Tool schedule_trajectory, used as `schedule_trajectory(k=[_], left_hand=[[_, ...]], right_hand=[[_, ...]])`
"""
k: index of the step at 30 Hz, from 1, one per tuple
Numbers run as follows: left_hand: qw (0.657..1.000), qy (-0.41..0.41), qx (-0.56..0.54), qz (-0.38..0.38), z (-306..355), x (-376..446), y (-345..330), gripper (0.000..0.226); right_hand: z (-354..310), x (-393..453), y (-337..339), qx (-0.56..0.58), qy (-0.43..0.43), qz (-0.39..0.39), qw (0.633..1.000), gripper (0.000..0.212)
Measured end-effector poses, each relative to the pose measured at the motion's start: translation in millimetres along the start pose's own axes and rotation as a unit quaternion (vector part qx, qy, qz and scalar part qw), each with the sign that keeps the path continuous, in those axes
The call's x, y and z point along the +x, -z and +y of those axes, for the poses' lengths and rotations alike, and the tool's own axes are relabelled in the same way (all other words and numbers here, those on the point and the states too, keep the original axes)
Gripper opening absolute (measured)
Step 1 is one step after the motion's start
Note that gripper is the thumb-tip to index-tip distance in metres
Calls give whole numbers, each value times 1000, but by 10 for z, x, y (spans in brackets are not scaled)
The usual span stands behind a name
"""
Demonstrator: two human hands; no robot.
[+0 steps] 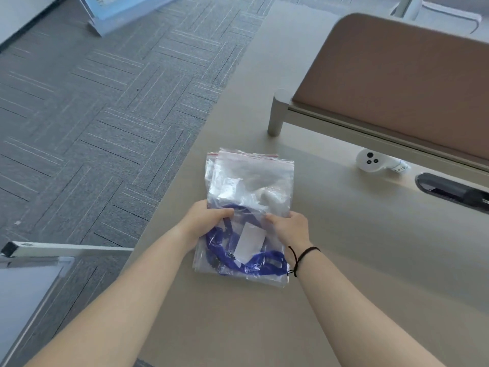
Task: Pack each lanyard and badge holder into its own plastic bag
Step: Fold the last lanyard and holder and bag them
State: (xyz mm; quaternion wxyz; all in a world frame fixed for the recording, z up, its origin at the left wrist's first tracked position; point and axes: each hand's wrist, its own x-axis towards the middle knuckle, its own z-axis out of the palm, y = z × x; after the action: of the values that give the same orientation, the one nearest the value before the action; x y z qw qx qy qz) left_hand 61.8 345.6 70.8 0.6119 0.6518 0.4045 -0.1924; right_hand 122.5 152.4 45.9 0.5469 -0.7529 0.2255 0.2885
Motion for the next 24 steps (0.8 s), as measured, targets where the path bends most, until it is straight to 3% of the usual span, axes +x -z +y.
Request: schedule_trajectory(k=[7,13,17,22,24], left_hand=[[987,-53,-133,-79,14,-258,-152,31],[978,-57,-159,-120,144,-577,-378,37],[973,-58,-171,-145,291,-843,-686,36],[971,-78,-145,-171,557,-1224,-1283,35],[971,-96,-125,-182,678,-1394,-1586,33]], right_hand=[[3,-179,31,-61,39,-32,997,44],[10,-399,552,108,-72,-138,982,68],[26,-630,1162,195,-113,-217,950,45],[11,-946,2009,310,-29,-157,937,16],[43,-1042,2372,322,7,-151,935,21]])
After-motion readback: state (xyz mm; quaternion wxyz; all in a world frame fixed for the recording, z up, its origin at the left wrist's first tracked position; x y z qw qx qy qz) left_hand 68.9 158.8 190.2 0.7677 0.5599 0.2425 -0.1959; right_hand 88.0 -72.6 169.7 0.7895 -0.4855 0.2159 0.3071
